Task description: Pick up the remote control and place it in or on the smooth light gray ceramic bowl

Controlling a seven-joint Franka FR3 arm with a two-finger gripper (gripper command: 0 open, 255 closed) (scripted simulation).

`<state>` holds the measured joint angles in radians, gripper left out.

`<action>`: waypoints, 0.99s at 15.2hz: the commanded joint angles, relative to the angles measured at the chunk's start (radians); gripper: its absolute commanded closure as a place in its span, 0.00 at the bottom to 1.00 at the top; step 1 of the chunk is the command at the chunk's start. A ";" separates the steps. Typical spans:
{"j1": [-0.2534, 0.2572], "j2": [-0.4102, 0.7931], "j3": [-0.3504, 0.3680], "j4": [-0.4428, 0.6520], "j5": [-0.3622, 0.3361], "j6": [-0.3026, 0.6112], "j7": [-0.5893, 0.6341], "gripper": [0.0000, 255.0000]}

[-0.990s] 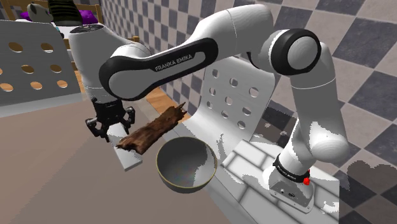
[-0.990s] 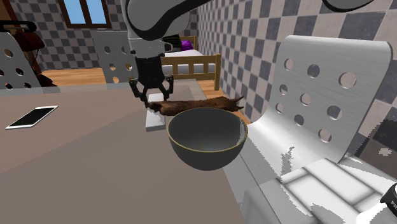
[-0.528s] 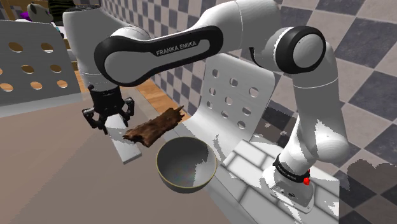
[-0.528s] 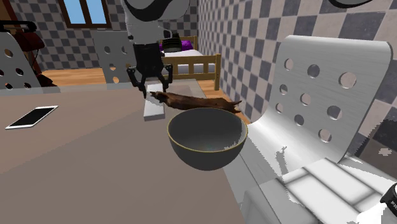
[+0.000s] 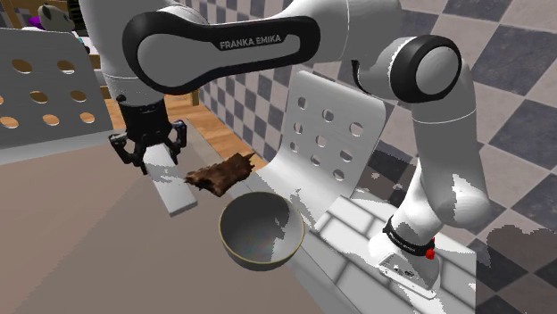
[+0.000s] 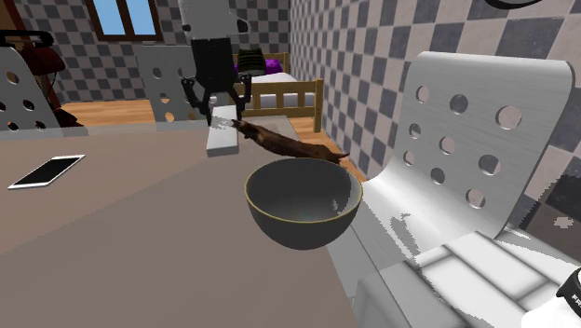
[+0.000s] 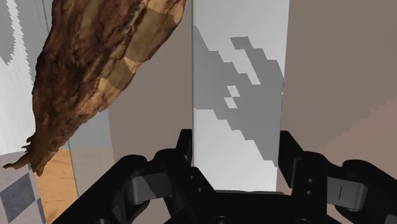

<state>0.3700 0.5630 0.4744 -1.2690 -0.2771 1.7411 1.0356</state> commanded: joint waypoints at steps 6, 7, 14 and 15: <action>0.017 0.005 0.002 0.105 0.001 -0.097 -0.010 1.00; 0.021 0.007 0.002 0.122 0.001 -0.112 -0.011 1.00; -0.078 -0.291 0.052 -0.305 0.113 0.034 0.004 1.00; -0.088 -0.336 0.057 -0.362 0.133 0.052 0.002 1.00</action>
<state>0.2977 0.2833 0.5247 -1.5540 -0.1686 1.7658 1.0399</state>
